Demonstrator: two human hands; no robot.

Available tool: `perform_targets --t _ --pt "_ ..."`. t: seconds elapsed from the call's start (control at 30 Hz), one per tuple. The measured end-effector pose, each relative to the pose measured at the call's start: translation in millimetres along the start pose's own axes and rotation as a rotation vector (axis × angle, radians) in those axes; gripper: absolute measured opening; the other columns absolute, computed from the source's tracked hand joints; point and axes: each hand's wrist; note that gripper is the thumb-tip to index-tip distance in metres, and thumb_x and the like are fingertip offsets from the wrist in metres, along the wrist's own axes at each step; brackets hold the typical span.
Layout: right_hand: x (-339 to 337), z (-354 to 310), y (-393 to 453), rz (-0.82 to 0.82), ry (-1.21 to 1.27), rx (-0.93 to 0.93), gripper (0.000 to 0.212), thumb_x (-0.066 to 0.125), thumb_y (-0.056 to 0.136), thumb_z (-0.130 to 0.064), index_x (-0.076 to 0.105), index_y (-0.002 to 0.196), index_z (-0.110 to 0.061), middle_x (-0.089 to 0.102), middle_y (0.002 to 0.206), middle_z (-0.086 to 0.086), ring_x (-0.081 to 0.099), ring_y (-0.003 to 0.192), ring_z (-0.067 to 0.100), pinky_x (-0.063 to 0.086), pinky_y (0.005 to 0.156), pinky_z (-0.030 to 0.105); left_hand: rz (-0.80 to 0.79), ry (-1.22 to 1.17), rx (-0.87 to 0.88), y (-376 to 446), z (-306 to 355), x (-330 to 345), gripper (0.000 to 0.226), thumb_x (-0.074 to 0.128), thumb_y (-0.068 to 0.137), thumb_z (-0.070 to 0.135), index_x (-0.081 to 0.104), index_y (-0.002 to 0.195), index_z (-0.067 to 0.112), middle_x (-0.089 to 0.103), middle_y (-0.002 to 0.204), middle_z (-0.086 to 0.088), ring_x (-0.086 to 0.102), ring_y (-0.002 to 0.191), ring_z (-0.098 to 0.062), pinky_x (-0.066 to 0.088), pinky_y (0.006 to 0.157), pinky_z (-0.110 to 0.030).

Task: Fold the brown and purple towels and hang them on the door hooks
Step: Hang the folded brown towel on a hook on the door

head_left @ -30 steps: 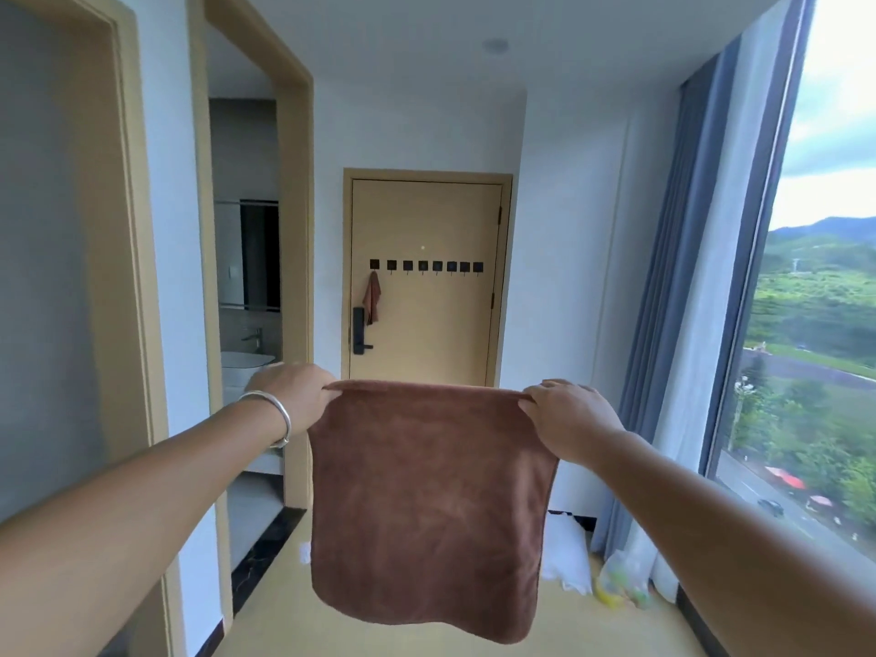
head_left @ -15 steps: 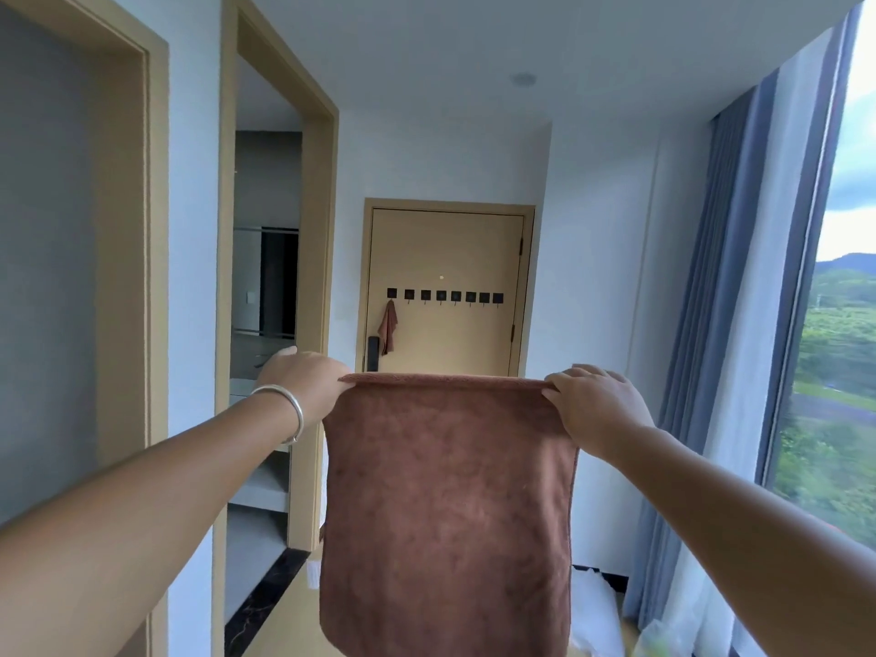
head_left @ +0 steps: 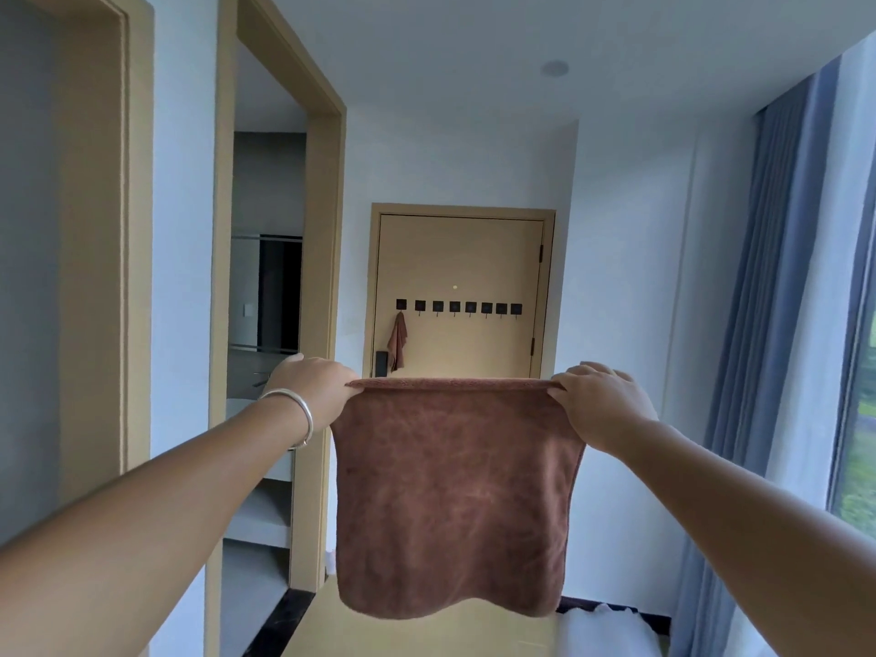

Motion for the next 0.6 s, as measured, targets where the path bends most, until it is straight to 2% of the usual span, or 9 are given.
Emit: perform_targets --t 0.1,0.17,0.3,0.43,0.6 --pt "18.4 -7.0 24.2 -0.011 0.003 -0.012 0.042 0.022 0.102 -0.047 0.059 0.118 -0.036 0.058 0.122 -0.011 0.043 0.126 0.013 0.035 0.104 0.034 0.007 0.018 0.013 22.3 -12.1 16.0 0.046 0.027 0.102 0.036 0.051 0.065 0.025 0.056 0.067 0.009 0.049 0.065 -0.01 0.029 0.07 -0.032" --pt "31.1 -8.6 40.5 -0.017 -0.012 -0.028 0.041 0.022 0.102 -0.047 0.058 0.12 -0.036 0.058 0.123 -0.011 0.043 0.125 0.012 0.036 0.103 0.033 0.0 0.029 0.016 38.7 -17.7 29.3 0.045 0.027 0.102 0.033 0.051 0.065 0.025 0.057 0.067 0.009 0.051 0.067 -0.01 0.032 0.072 -0.031" --pt "59.8 -4.9 76.3 -0.028 -0.001 -0.037 0.041 0.023 0.102 -0.047 0.059 0.117 -0.035 0.059 0.12 -0.012 0.044 0.124 0.012 0.037 0.101 0.032 -0.037 0.035 0.015 75.6 -21.7 59.1 0.047 0.026 0.103 0.038 0.051 0.065 0.028 0.06 0.07 0.011 0.055 0.074 -0.012 0.038 0.087 -0.033" --pt "89.3 7.6 116.8 -0.04 0.005 -0.042 0.04 0.023 0.102 -0.047 0.06 0.109 -0.031 0.058 0.117 -0.009 0.044 0.124 0.014 0.036 0.1 0.033 -0.048 0.055 0.008 113.0 -14.7 90.1 0.048 0.026 0.104 0.041 0.052 0.065 0.028 0.06 0.071 0.01 0.055 0.074 -0.012 0.037 0.082 -0.031" --pt "125.5 34.7 169.7 -0.042 0.039 -0.041 0.04 0.025 0.103 -0.045 0.06 0.113 -0.028 0.055 0.123 -0.007 0.041 0.128 0.015 0.035 0.104 0.033 -0.062 0.049 -0.006 171.2 4.9 119.4 0.047 0.026 0.104 0.04 0.056 0.069 0.028 0.061 0.072 0.011 0.054 0.074 -0.011 0.033 0.077 -0.03"
Point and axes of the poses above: each hand's wrist, its own y-axis towards the middle knuckle, its own x-axis out of the palm, z = x × y
